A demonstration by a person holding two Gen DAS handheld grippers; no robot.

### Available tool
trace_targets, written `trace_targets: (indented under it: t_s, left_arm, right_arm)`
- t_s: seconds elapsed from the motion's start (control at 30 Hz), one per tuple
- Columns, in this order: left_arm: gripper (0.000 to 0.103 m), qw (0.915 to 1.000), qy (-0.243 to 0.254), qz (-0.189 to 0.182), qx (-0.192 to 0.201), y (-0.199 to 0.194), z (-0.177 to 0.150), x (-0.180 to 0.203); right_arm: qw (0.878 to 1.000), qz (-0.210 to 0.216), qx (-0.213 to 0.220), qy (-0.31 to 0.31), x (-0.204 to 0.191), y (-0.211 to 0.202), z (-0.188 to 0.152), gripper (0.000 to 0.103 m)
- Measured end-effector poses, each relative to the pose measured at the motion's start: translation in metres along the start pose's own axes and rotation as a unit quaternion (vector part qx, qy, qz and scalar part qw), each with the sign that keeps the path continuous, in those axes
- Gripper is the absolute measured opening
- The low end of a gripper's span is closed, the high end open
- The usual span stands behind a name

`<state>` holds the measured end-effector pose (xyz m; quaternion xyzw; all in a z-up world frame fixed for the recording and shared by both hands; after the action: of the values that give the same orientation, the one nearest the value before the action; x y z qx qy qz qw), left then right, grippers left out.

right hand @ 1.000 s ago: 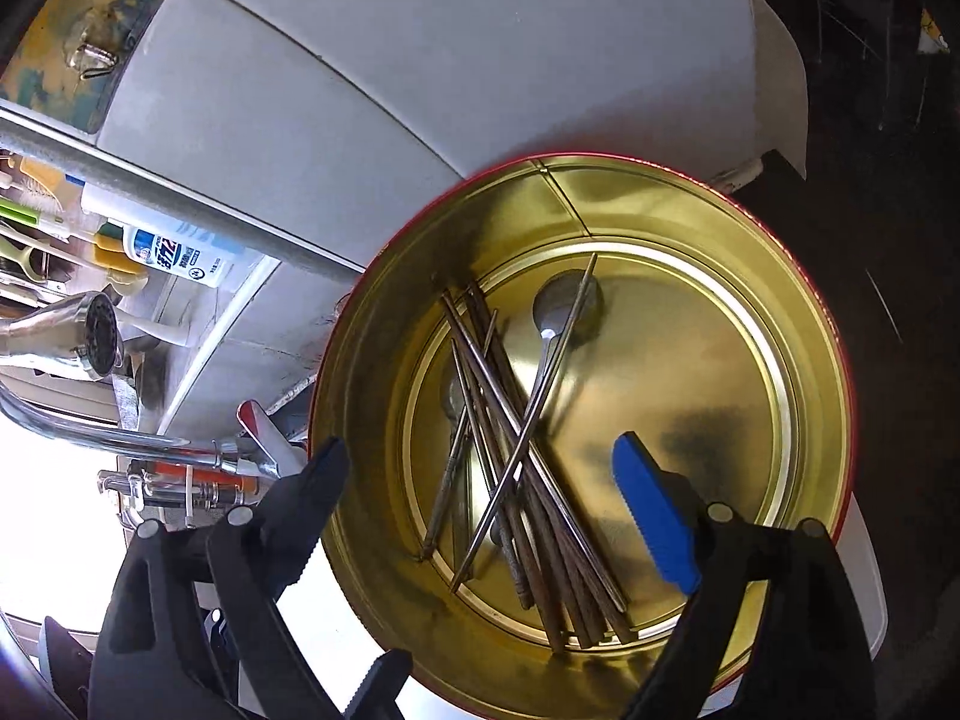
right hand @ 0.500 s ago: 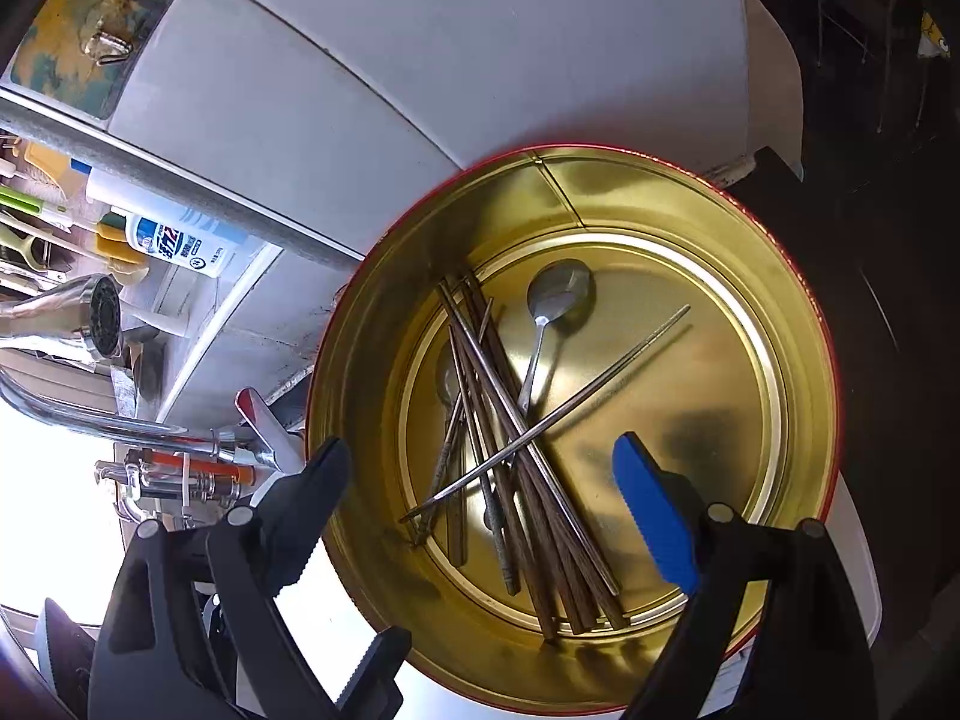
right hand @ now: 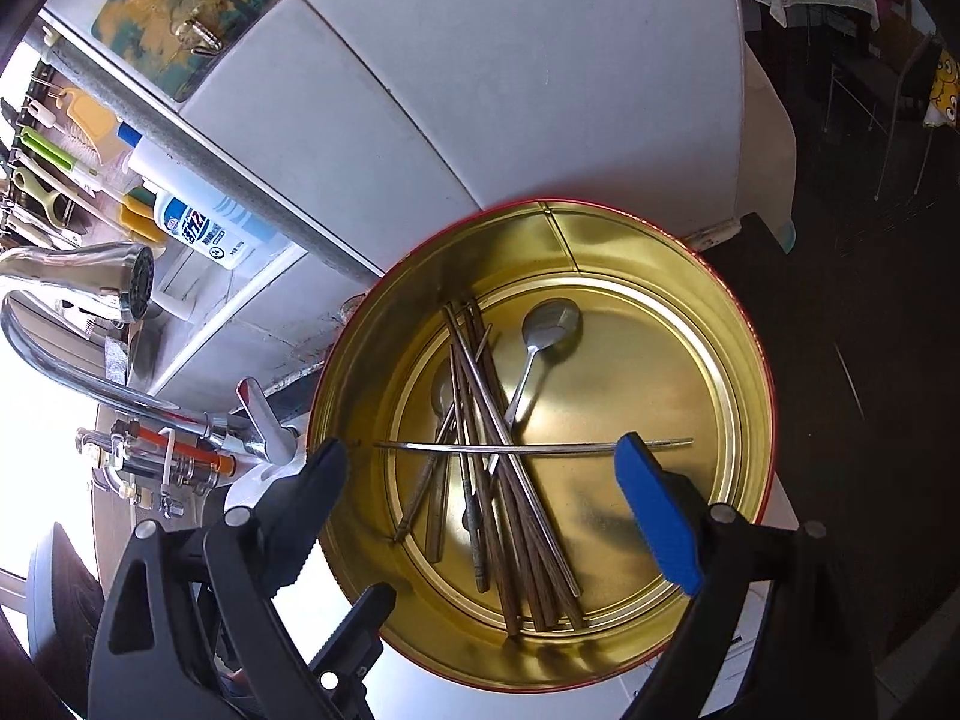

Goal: Organize utensils

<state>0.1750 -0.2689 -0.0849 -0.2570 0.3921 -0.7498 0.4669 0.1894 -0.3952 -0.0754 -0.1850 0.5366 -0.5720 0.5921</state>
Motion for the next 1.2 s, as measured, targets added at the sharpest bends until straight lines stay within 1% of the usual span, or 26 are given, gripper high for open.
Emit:
trace_targets:
  t_s: [0.17,0.43,0.5,0.67,0.8,0.9,1.2]
  left_arm:
    - [0.083,0.9999,-0.008,0.013,-0.001,0.001,-0.002,-0.005]
    - [0.083,0.9997,-0.022,0.01,0.003,-0.004,-0.002,-0.012]
    - [0.086,0.9996,-0.025,0.01,0.002,-0.004,-0.002,-0.013]
    - [0.086,0.9996,-0.027,0.006,0.005,-0.002,-0.002,-0.014]
    - [0.086,0.9992,-0.019,0.034,0.009,-0.001,-0.001,-0.016]
    - [0.086,0.9989,-0.013,0.042,0.016,-0.003,0.0,-0.015]
    - [0.086,0.9996,-0.007,0.016,0.021,-0.007,0.0,-0.003]
  right_arm:
    - [1.0,-0.003,-0.006,-0.022,-0.003,0.0,-0.006,0.092]
    - [1.0,-0.005,-0.007,-0.016,0.0,0.0,-0.006,0.092]
    - [1.0,-0.005,-0.008,-0.015,0.0,0.001,-0.006,0.092]
    - [1.0,-0.003,-0.012,-0.018,-0.001,0.002,-0.008,0.092]
    - [1.0,-0.003,-0.012,-0.017,-0.001,0.002,-0.008,0.092]
    - [1.0,-0.002,-0.01,-0.017,0.001,0.0,-0.007,0.092]
    - [1.0,0.002,-0.003,-0.011,0.006,-0.008,-0.009,0.092]
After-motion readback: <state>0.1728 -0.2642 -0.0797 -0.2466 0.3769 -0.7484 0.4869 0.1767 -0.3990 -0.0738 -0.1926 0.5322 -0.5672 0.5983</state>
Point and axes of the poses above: each gripper's, at about its wrist camera, not at the fingertips, and y roughly the way its jaws point, x to its right, z to its top, the point moved 8 cm from there along y, roughly the way its jaws point, and after that the axes turned 2 degrees about y, right-handed, at the moved point
